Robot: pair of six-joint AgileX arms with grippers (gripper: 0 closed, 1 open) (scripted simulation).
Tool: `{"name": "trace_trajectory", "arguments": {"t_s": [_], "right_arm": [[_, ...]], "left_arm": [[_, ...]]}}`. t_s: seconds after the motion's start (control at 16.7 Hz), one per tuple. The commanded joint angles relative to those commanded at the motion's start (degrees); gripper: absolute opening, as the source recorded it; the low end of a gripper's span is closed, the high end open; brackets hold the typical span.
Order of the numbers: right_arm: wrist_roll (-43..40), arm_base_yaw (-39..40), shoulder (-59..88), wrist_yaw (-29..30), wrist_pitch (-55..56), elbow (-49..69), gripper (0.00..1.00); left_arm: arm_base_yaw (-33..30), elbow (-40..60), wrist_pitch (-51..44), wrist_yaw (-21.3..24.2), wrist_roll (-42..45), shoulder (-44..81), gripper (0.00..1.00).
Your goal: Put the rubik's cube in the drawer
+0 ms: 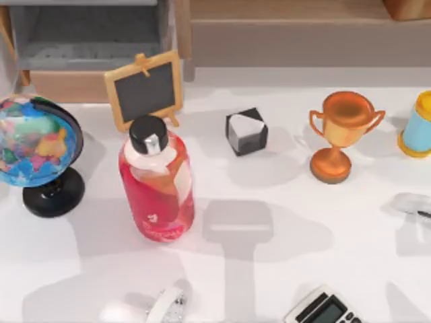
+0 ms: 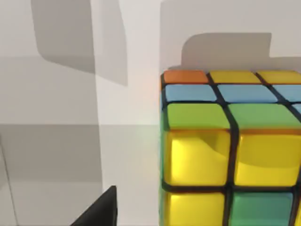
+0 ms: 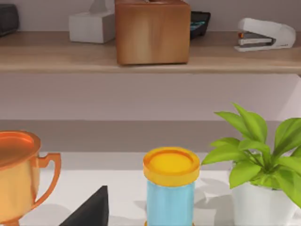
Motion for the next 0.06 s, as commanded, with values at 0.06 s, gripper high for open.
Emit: {"name": "trace_trajectory", "arguments": {"t_s": [0.06], "right_arm": [[0.0,0.0,0.0,0.0,0.0,0.0,1.0]], "left_arm": [[0.0,0.0,0.0,0.0,0.0,0.0,1.0]]}}
